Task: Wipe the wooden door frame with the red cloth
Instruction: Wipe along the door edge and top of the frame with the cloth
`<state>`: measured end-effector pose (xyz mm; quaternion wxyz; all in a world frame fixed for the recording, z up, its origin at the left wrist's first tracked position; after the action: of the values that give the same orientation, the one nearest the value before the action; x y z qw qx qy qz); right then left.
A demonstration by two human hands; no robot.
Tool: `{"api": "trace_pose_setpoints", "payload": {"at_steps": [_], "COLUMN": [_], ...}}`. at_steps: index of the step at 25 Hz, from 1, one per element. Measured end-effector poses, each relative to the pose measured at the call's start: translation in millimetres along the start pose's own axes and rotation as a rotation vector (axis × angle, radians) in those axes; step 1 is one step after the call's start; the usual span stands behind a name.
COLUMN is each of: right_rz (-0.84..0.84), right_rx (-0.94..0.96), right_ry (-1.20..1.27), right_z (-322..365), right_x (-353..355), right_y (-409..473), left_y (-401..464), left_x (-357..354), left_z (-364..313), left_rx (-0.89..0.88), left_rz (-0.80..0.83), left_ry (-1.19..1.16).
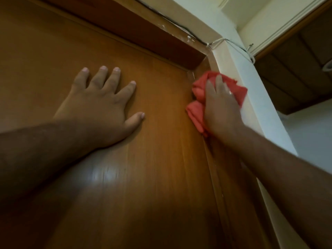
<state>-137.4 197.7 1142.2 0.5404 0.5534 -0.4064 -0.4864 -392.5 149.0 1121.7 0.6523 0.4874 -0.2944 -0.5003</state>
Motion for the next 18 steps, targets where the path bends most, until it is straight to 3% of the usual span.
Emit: {"api": "trace_pose_setpoints", "payload": {"at_steps": [3, 5, 15, 18], "right_rz": [0.092, 0.153, 0.026, 0.103], "right_rx": [-0.018, -0.002, -0.130, -0.078], "right_ry": [-0.038, -0.035, 0.348, 0.434], "right_z": [-21.2, -29.4, -12.9, -15.4], "right_x": [-2.6, -5.3, -8.4, -2.9], "right_y": [-63.2, -61.2, 134.3, 146.1], "left_y": [-0.1, -0.6, -3.2, -3.1], "left_x": [1.8, 1.6, -0.6, -0.1], "left_z": [-1.3, -0.9, 1.2, 0.3], "left_rx": [0.008, 0.016, 0.024, 0.045], "left_rz": [-0.007, -0.012, 0.011, 0.022], "left_ry": [0.012, 0.033, 0.054, 0.037]}}
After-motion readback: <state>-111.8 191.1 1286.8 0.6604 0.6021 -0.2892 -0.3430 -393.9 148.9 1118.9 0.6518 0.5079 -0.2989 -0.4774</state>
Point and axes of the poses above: each hand's wrist, its own y-axis towards the middle knuckle, its own x-axis out of the back of the hand, z = x × y, the point moved 7 cm from there along y, towards the middle knuckle, and after that the axes turned 2 degrees about y, right-handed, at the moved point
